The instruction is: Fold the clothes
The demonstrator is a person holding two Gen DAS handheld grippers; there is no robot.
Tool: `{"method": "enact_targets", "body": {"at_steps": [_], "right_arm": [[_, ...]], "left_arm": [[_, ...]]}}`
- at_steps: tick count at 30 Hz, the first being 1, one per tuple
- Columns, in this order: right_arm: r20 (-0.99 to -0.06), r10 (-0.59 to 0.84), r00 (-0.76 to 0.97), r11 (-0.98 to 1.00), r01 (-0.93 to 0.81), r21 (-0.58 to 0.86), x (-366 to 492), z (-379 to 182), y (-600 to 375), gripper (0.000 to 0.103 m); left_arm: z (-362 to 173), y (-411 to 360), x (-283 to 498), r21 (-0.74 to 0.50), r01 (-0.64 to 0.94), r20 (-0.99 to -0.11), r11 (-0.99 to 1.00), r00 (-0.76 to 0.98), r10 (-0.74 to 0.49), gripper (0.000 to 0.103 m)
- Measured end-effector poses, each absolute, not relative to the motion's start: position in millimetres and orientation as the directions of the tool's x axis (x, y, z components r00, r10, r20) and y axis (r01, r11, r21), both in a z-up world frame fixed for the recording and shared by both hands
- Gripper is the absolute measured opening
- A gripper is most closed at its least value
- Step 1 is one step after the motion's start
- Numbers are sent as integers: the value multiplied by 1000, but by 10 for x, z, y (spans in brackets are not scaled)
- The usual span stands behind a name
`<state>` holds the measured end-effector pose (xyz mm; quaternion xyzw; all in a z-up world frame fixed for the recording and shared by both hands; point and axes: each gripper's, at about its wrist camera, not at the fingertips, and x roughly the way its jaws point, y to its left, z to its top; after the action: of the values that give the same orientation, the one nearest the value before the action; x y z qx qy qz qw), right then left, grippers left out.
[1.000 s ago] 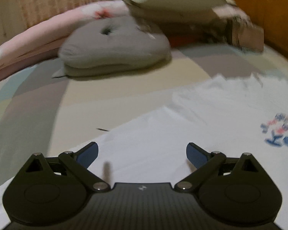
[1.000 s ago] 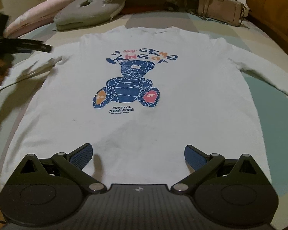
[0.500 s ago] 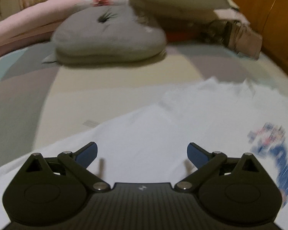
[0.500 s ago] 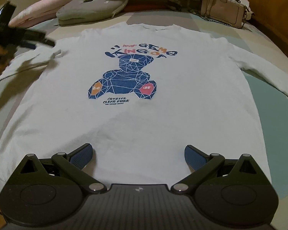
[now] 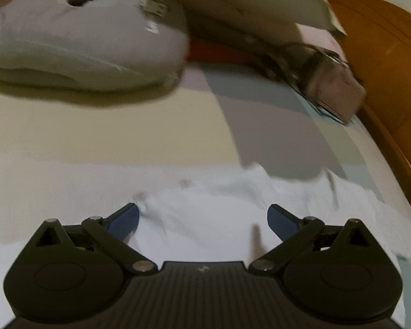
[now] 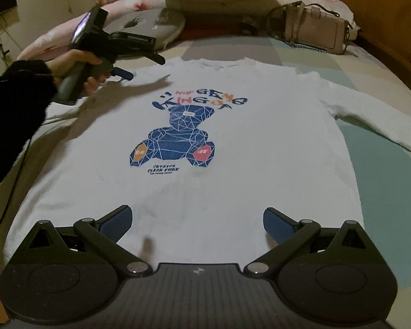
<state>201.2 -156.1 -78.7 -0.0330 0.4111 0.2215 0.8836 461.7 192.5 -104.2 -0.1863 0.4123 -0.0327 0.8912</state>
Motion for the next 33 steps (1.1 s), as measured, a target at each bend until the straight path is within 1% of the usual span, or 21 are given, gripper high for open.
{"method": "enact_targets", "body": {"at_steps": [2,5,7,8,11,14,16,19,22,24,26,31,33], "right_arm": [[-739,373,561,899,-417,137,2023,-802,-1584,103],[-738,375,560,900,-410,146,2028,-818,-1613,103],[-738,375,560,901,-407,149,2029,-827,-1628,103],[-738,376,560,902,-405,151,2029,-831,-1635,103],[-738,376,560,903,-400,157,2030,-845,-1657,103],[-737,377,561,905,-394,163,2032,-858,-1679,103],[-735,378,563,904,-397,161,2020,-851,-1694,103],[-729,377,571,903,-402,152,2003,-829,-1727,103],[-725,373,579,907,-393,152,2005,-828,-1773,103],[-725,375,577,907,-391,158,2012,-842,-1784,103],[-726,378,575,907,-389,164,2020,-855,-1795,103],[-724,378,577,908,-385,166,2015,-860,-1833,103],[-723,376,580,908,-385,164,2008,-857,-1851,103]], "left_arm": [[-1046,1982,4691,-361,-123,-717,924,670,-191,100],[-966,1981,4694,-330,-174,-735,928,664,-137,99],[-880,1924,4605,-337,-165,-721,927,679,-141,99],[-820,1867,4528,-344,-141,-707,928,690,-158,100],[-754,1706,4389,-383,-19,-688,924,673,-271,100],[-877,1556,4440,-400,35,-723,916,602,-339,100],[-1008,1525,4541,-374,11,-757,927,574,-312,100],[-1019,1623,4650,-391,-44,-733,919,620,-282,101],[-925,1669,4755,-398,-126,-747,909,620,-241,100],[-830,1563,4726,-426,-76,-727,901,621,-291,100],[-756,1346,4718,-457,19,-715,889,587,-380,101],[-768,792,4848,-461,161,-734,873,483,-477,101],[-874,692,4968,-482,148,-742,863,455,-492,101]]}}
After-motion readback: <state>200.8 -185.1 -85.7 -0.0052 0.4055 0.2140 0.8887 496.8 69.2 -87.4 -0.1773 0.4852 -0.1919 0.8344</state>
